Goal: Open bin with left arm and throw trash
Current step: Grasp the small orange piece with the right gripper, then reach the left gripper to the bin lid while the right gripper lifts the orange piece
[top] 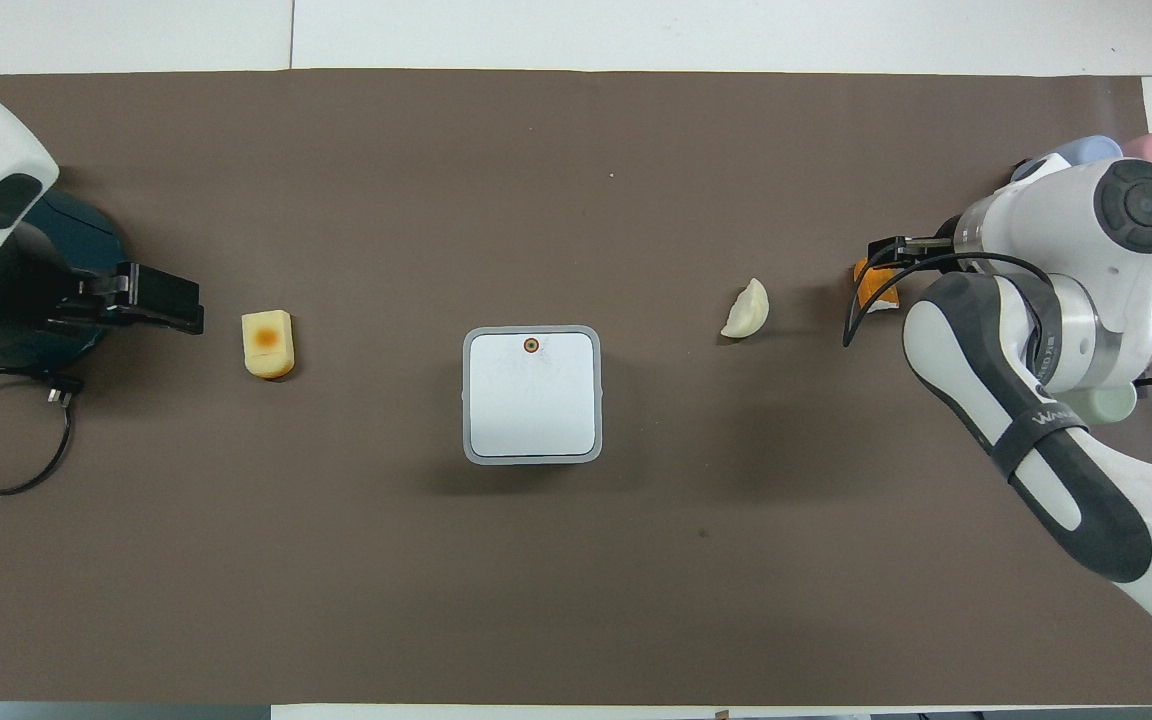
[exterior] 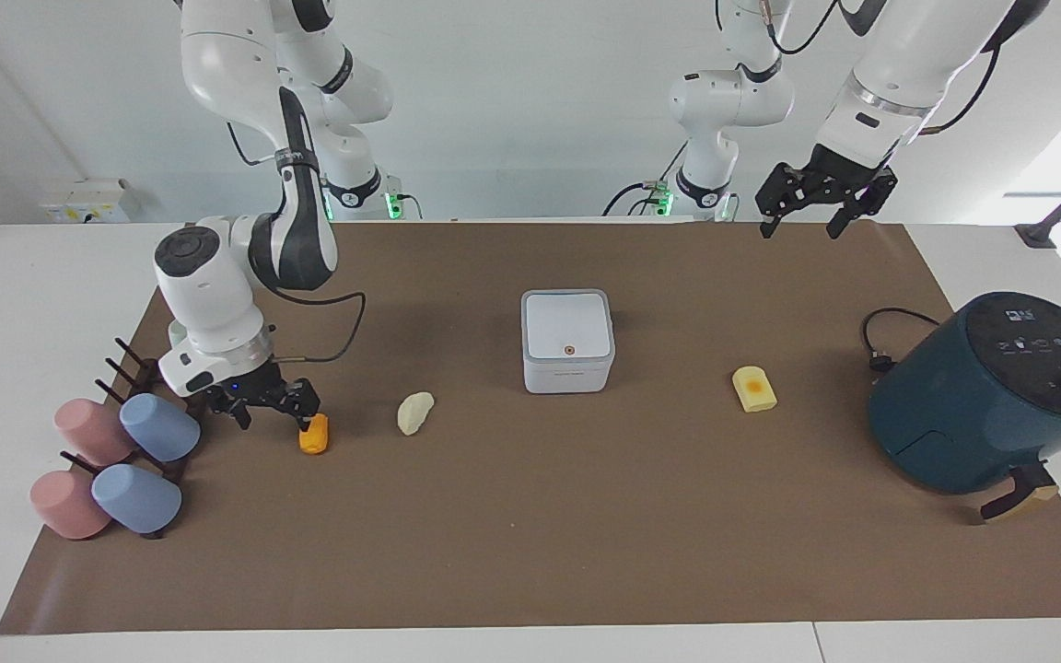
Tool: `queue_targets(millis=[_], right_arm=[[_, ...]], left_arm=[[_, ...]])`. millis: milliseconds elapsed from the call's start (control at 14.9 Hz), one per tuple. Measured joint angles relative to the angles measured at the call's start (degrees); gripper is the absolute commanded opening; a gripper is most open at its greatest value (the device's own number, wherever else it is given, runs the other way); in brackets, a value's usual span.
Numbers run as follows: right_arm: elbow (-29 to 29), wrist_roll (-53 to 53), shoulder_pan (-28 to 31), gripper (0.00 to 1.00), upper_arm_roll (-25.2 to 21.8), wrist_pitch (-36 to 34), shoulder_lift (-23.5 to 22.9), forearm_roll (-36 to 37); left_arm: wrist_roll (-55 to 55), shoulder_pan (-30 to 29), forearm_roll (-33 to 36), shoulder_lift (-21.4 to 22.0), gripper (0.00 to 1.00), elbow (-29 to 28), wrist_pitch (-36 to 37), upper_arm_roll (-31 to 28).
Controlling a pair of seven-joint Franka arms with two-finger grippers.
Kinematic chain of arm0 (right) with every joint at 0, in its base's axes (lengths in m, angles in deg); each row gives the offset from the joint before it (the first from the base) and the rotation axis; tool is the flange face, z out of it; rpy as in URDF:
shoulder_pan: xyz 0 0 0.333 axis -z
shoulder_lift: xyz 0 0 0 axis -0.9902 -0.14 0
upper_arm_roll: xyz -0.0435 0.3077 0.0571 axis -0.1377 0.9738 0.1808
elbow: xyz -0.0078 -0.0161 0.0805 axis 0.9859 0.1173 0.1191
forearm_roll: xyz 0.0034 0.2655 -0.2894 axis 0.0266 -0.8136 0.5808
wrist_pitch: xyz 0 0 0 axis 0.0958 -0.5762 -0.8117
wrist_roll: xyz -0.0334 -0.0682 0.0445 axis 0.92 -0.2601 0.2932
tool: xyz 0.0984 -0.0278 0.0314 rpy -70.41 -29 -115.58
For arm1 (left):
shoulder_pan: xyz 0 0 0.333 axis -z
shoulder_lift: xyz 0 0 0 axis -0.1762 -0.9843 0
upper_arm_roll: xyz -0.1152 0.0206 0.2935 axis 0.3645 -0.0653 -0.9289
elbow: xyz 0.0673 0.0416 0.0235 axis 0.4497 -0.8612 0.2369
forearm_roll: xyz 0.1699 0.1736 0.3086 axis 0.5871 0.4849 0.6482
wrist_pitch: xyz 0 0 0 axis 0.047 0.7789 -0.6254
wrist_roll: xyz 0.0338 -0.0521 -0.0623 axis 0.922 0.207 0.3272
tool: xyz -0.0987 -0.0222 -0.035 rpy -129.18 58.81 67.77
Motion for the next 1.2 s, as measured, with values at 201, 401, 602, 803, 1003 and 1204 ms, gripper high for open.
queue_targets(millis=[201,401,602,803,1003,1204], right_arm=[[1.9,-0.74,-0.26,0.99,0.81,1.42,-0.52,0.0],[3.15,-1.18,-0.51,0.94,1.68,2.11,-0.51,0.0],[3.41,-2.78,-0.58,0.4,1.91,2.14,-0.49,0.0],[3.43,-3.13,-0.57,0.0,1.91,2.16,-0.44,0.0],[3.43,-3.13,-0.69,0.0,2.02,2.2,-0.27,0.0],[3.39,-3.13,-0.81,0.0,2.09,2.34,-0.08,0.0]], left_arm=[[2.56,3.38,0.03,0.06,1.0,-2.32,-3.63,0.2],[11.2,7.55,0.04,0.04,1.0,-4.33,-7.29,0.45],[16.45,9.69,-0.05,0.06,1.0,-5.85,-9.93,0.61],[17.8,9.74,-0.3,0.07,1.0,-6.03,-10.36,0.52],[18.07,11.28,-0.45,0.07,1.0,-6.2,-10.68,0.66],[20.34,15.9,-0.47,-0.16,0.55,-6.41,-14.4,0.88]])
